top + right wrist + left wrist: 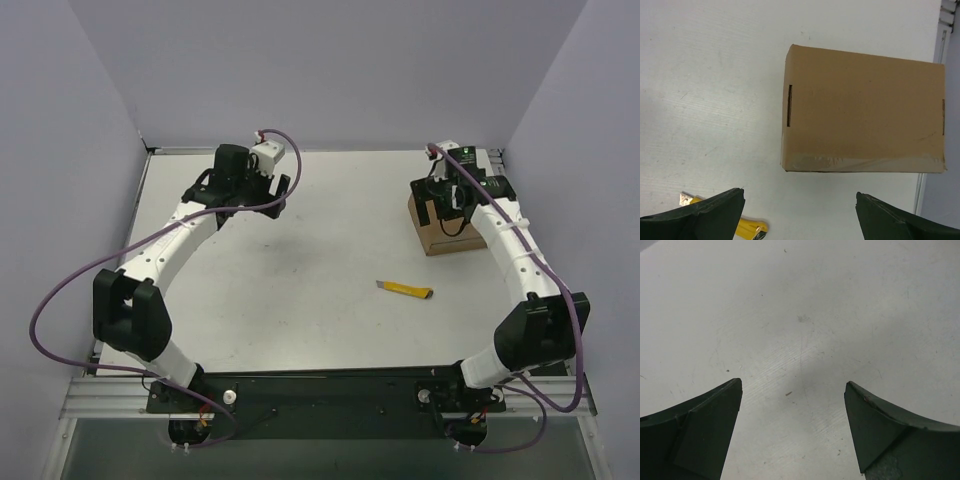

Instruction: Unpack the express box

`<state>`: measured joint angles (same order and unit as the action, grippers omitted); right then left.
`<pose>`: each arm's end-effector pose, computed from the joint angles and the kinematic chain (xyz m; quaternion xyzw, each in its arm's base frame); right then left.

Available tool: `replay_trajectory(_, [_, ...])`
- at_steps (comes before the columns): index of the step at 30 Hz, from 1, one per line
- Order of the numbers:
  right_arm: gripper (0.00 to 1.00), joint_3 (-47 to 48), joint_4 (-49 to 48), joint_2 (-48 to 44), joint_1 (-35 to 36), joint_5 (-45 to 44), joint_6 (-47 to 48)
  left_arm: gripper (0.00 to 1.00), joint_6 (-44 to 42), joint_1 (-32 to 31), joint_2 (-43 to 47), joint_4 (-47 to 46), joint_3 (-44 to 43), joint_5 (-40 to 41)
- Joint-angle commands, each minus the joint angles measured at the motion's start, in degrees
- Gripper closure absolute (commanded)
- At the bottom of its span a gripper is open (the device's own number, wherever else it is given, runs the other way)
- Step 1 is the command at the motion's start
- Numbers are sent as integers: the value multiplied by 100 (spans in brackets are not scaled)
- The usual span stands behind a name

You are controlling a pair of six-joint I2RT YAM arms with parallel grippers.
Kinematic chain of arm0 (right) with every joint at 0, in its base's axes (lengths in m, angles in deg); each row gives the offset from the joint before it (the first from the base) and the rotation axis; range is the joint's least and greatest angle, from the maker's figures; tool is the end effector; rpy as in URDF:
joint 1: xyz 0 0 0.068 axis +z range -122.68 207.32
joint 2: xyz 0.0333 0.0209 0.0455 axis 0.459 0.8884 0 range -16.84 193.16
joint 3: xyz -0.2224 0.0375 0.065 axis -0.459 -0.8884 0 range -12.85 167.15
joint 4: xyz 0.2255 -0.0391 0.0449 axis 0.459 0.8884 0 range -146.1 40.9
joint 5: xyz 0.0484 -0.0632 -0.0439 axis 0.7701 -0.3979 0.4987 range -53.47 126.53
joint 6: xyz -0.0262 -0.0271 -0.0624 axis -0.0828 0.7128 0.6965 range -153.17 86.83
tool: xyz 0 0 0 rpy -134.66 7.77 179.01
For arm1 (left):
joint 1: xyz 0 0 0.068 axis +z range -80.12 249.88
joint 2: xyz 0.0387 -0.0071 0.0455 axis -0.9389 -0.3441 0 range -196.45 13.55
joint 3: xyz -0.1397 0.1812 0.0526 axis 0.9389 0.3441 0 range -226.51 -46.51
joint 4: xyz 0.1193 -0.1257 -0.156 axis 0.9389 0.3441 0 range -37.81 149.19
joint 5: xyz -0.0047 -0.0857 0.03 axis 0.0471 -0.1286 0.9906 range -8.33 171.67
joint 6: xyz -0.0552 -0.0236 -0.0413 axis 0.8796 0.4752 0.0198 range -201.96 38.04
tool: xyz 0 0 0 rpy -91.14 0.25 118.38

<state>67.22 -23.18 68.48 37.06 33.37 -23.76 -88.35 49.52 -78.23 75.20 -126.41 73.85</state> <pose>0.3225 0.0518 0.2942 -0.1376 0.8886 -0.0236 0.4370 0.3339 -0.1327 0.2757 0.2352 0.8532 -0.1161 0.4508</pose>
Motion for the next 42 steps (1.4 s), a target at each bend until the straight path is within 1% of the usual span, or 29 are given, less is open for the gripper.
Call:
replay_trajectory(1, [3, 982, 573, 537, -796, 1331, -124, 7, -2, 6, -58, 441, -202, -291])
replay_trajectory(2, [5, 1132, 635, 660, -955, 1422, -158, 7, -54, 6, -67, 485, -210, -308])
replay_trajectory(3, [6, 1281, 619, 931, -1121, 1241, -159, 7, -55, 6, -59, 503, -202, -274])
replay_trajectory(5, [6, 1695, 601, 1205, -1193, 715, 42, 7, -29, 6, -41, 442, -114, -46])
replay_trajectory(6, [6, 1835, 601, 1485, -1237, 607, 183, 7, -29, 6, -24, 355, -70, -19])
replay_trajectory(10, [8, 2503, 583, 2189, -1676, 151, 27, 7, -108, 6, -15, 284, -52, -80])
replay_trajectory(14, [8, 2767, 539, 2839, -2168, 210, -27, 9, 146, 32, -6, 178, -8, 218])
replay_trajectory(19, [4, 3093, 530, 3227, -2669, 553, -71, 9, 174, 76, 73, 213, 106, 263])
replay_trajectory(22, [0, 3374, 539, 3482, -2915, 851, -132, 9, 173, 76, 126, 283, 255, 263])
replay_trajectory(27, [0, 3726, 627, 4062, -3100, 1492, -123, 10, 86, 85, 109, 669, 326, 184])
replay_trajectory(29, [0, 3962, 750, 4351, -3162, 1965, -132, 10, -10, 94, 100, 775, 291, 201])
replay_trajectory(32, [0, 4323, 873, 4703, -3153, 2179, -150, 11, -151, 111, 117, 1004, 203, 272])
replay_trajectory(35, [0, 4560, 882, 4950, -3153, 2153, -220, 11, -274, 146, 161, 1118, 220, 307])
replay_trajectory(38, [0, 4474, 908, 4986, -3136, 2275, -124, 11, -319, 164, 153, 1163, 255, 280])
replay_trajectory(39, [0, 4430, 952, 4960, -3092, 2537, -28, 11, -327, 164, 152, 1162, 264, 280])
replay_trajectory(42, [3, 4201, 1163, 4845, -2830, 2802, 455, 11, -336, 173, 117, 1084, 308, 263])
